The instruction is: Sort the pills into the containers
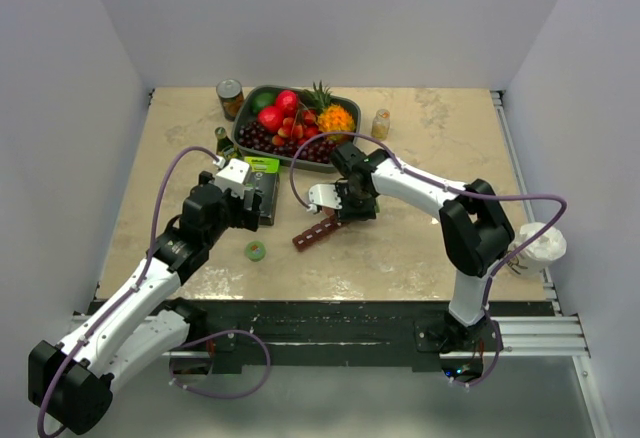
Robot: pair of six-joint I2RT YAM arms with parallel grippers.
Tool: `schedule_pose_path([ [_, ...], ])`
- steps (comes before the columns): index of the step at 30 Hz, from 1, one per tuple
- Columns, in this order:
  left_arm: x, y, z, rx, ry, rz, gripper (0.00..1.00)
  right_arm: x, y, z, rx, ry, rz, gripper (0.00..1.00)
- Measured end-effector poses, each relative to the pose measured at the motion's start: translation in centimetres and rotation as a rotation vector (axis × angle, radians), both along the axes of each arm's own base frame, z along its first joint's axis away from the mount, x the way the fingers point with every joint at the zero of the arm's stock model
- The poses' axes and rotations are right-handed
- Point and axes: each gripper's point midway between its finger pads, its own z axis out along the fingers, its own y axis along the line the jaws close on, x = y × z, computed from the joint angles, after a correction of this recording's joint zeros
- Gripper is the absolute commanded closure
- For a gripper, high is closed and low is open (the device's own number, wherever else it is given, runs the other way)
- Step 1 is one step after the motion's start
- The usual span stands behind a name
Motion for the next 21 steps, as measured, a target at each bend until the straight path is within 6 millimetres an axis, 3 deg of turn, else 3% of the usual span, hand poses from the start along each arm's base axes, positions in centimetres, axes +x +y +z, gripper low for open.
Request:
schedule_pose_path([
  [21, -0.02, -0.06, -0.01, -0.001, 0.001, -0.003, 0.01, -0.3, -0.19, -0.51, -0.061, -0.01, 0.015, 1.0],
])
